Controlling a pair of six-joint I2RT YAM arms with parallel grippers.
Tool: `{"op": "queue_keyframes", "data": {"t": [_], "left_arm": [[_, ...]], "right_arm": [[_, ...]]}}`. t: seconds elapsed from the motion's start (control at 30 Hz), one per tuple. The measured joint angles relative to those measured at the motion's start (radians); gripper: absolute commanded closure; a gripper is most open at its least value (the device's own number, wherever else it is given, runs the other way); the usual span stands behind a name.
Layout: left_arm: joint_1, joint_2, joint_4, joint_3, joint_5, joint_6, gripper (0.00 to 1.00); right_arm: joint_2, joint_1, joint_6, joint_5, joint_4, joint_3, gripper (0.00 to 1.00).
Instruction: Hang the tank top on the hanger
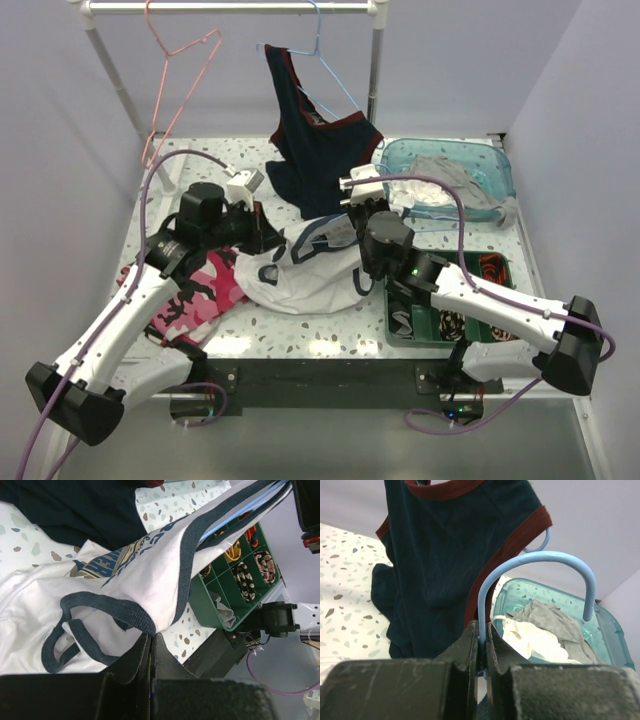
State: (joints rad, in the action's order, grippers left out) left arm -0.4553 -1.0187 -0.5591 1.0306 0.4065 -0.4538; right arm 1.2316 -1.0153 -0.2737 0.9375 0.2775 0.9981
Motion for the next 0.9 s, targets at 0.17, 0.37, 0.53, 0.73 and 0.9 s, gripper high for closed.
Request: {"op": "queue_keyframes", "data": {"t": [0.17,0.37,0.53,0.73,0.9], "left_arm": [[0.005,-0.002,0.027,0.017,0.035,-0.035,1.0],[0.015,-0.068,0.128,0.115,0.046,-0.137,1.0],[0.039,-0.143,0.205,0.251,0.048,-0.218,1.0],[0.127,-0.2,0.22,0.438,0.074,-0.263,1.0],[0.174,-0.244,0.253,0.592,0.117,-0.294,1.0]], "right_arm": [[0.0,0.0,0.005,-0.004,-0.009,0.024,1.0],[0.0,-0.012,0.058,-0.032,-0.057,0.116,1.0],[0.032,-0.026,0.084,-0.056,-0.085,0.212,1.0],[0.102,-0.027,0.088,-0.09,-0.152,0.369,1.0],[0.179,-0.027,0.071,-0.129,-0.235,0.608,1.0]]}}
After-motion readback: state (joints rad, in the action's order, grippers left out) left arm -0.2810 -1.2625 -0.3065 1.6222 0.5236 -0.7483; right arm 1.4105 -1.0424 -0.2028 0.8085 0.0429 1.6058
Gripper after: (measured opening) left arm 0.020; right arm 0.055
